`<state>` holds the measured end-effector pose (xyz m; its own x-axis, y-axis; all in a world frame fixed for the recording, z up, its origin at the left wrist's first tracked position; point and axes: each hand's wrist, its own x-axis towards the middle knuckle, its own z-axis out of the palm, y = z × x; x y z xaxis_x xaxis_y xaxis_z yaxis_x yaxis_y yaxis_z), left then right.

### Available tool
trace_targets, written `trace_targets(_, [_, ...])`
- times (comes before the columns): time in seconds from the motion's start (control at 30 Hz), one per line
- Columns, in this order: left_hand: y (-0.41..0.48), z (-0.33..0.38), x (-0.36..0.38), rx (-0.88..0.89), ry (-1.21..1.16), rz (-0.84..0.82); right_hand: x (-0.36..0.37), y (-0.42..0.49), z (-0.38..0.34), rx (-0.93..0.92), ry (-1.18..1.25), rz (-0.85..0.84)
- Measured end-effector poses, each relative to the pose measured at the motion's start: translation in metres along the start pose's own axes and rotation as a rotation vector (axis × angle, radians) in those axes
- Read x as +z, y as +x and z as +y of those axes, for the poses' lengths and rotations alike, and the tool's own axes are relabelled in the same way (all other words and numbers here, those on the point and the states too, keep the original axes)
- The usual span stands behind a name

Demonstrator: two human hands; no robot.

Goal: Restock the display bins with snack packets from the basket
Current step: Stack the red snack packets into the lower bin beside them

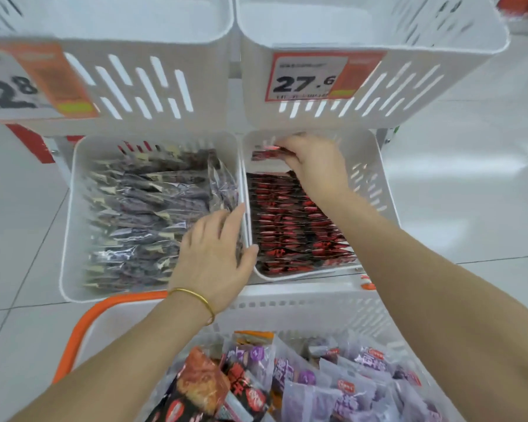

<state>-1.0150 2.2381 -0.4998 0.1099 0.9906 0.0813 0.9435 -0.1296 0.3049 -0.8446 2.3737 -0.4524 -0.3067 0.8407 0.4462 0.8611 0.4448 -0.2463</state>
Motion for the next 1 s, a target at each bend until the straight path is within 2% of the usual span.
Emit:
trace_targets(0.13, [0.0, 0.001, 0.001, -0.007, 0.015, -0.048, 0.023, 0.023, 0.013, -0.005, 0.053, -0.289])
trace_targets(0.33, [0.004, -0.001, 0.004, -0.002, 0.013, -0.071, 0.052, 0.039, 0.022, 0.035, -0.037, -0.56])
trace_targets(0.5, [0.003, -0.001, 0.003, -0.008, 0.002, -0.083, 0.055, 0.029, 0.023, 0.05, -0.093, -0.52])
trace_targets(0.6, [0.005, -0.001, 0.002, -0.023, -0.005, -0.097, 0.042, 0.017, 0.016, 0.04, -0.101, -0.411])
trace_targets(0.73, [0.005, 0.004, -0.002, -0.04, 0.009, -0.096, 0.002, -0.039, -0.003, 0.079, 0.151, -0.185])
trace_targets(0.87, [0.006, 0.005, -0.003, -0.074, 0.108, -0.031, -0.042, -0.134, -0.047, 0.192, 0.476, 0.042])
trace_targets(0.93, [-0.001, 0.01, -0.009, -0.068, 0.192, 0.011, -0.05, -0.186, -0.069, 0.286, 0.556, 0.019])
trace_targets(1.0, [-0.011, 0.013, -0.02, -0.081, 0.186, 0.062, -0.041, -0.226, -0.087, 0.351, 0.567, -0.153])
